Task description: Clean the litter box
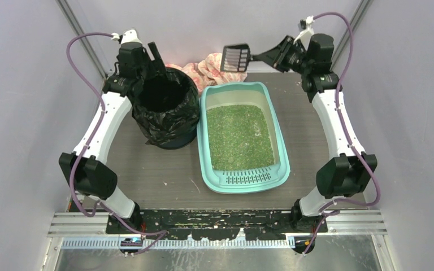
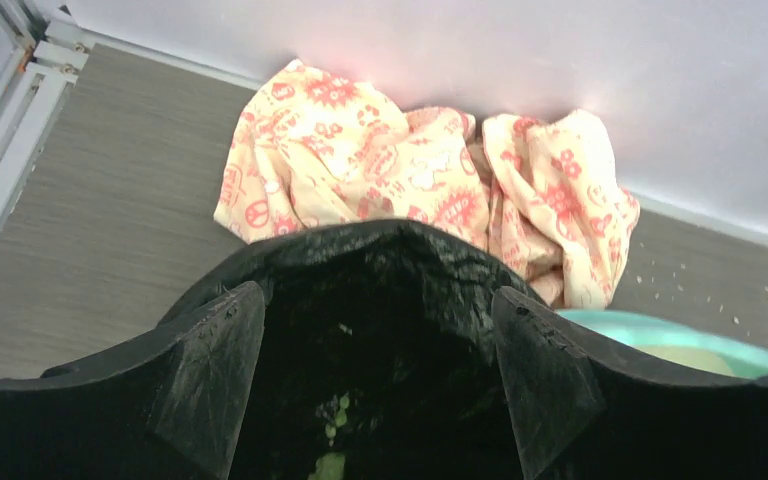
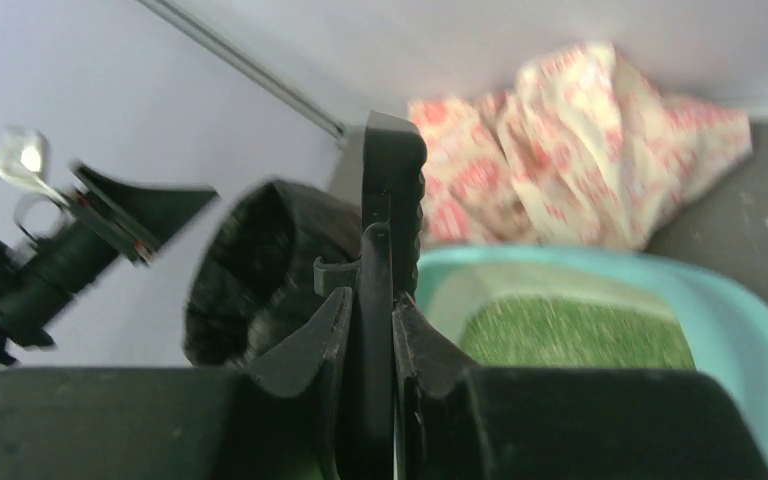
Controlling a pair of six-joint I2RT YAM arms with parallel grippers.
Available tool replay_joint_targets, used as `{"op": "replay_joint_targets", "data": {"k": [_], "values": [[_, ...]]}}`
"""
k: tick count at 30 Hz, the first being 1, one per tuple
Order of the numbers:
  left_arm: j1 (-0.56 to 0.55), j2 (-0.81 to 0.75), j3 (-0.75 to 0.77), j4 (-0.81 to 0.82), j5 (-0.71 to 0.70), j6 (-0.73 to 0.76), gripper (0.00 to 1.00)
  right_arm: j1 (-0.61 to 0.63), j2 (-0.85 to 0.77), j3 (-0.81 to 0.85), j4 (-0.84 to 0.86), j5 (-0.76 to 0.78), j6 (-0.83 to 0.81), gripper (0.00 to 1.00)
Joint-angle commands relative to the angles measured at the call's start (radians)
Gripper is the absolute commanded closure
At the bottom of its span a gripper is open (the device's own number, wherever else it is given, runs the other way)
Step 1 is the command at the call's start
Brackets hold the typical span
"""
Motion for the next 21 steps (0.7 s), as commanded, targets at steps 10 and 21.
{"op": "replay_joint_targets", "data": {"k": [10, 21], "values": [[0.013, 0.181, 0.116, 0.263, -0.113, -0.038, 0.22, 0.011, -0.107, -0.267, -0.381, 0.048, -0.285, 0.99], [0.01, 0.19, 0.061, 0.308, -0.191, -0.061, 0.23, 0.011, -0.129, -0.351, -0.576, 0.104, -0.407, 0.97]]}}
